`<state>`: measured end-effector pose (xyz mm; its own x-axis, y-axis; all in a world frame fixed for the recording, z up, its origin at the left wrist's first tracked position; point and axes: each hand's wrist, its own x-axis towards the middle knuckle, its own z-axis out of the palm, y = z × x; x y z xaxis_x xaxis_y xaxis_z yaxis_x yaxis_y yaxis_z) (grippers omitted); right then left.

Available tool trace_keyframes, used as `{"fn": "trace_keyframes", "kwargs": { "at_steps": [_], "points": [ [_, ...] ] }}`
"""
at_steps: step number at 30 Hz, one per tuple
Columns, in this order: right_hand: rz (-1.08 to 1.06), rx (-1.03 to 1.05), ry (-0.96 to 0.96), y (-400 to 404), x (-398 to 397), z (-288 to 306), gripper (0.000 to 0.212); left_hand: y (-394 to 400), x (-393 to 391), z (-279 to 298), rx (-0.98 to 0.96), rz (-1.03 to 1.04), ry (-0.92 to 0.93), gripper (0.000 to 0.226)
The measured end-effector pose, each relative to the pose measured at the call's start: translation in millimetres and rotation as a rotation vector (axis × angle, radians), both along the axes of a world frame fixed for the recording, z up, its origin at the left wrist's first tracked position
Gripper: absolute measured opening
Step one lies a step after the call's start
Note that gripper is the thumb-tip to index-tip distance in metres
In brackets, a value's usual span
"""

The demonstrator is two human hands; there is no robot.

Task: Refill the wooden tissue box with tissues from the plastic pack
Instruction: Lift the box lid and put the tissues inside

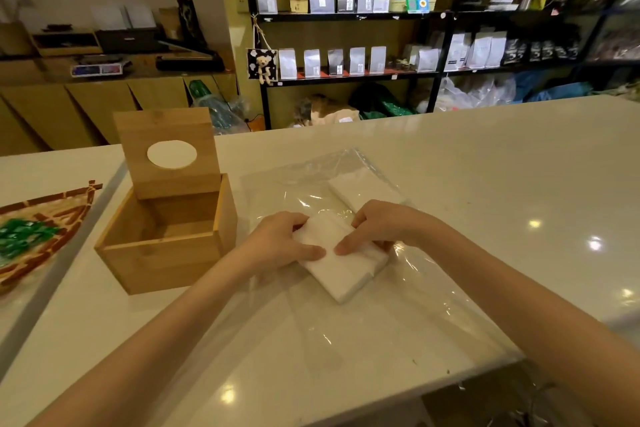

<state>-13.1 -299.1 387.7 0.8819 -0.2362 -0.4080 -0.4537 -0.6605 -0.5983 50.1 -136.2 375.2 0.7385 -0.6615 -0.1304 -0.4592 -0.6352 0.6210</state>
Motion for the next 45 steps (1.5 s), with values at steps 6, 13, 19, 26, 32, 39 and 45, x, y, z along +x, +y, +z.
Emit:
{"fn": "trace_keyframes", "kwargs": {
  "at_steps": [6, 13, 19, 26, 32, 39, 45],
  "points": [
    [0.016, 0.067, -0.111, 4.0, -2.6, 3.1, 0.031, 1.8, 0.6, 0.3, -0.066, -0.026, 0.074, 0.056],
    [0.074, 0.148, -0.073, -3.4, -1.8, 12.7, 0.030, 4.0, 1.0, 7.3, -0.112, 0.004, 0.223, 0.064],
    [0.224, 0.167, -0.197, -7.2, 0.8, 34.0, 0.025, 13.9, -3.3, 28.7, -0.262, 0.066, 0.248, 0.059],
    [0.279, -0.065, -0.904, 15.2, 14.2, 60.9, 0.024, 36.4, 1.0, 65.0, -0.550, 0.318, -0.115, 0.032],
    [0.381, -0.516, -1.545, 35.1, 45.5, 51.2, 0.024, 78.9, 9.8, 82.7, -0.676, 0.627, 0.330, 0.040],
    [0.651, -0.716, -1.886, 69.0, 64.7, 19.2, 0.018, 93.8, -6.8, 70.4, -1.100, 0.523, 0.957, 0.044],
    [0.799, -0.712, -1.886, 78.8, 72.3, 8.7, 0.018, 111.3, -1.7, 52.5, -0.991, 0.625, 0.742, 0.048]
  ]
}}
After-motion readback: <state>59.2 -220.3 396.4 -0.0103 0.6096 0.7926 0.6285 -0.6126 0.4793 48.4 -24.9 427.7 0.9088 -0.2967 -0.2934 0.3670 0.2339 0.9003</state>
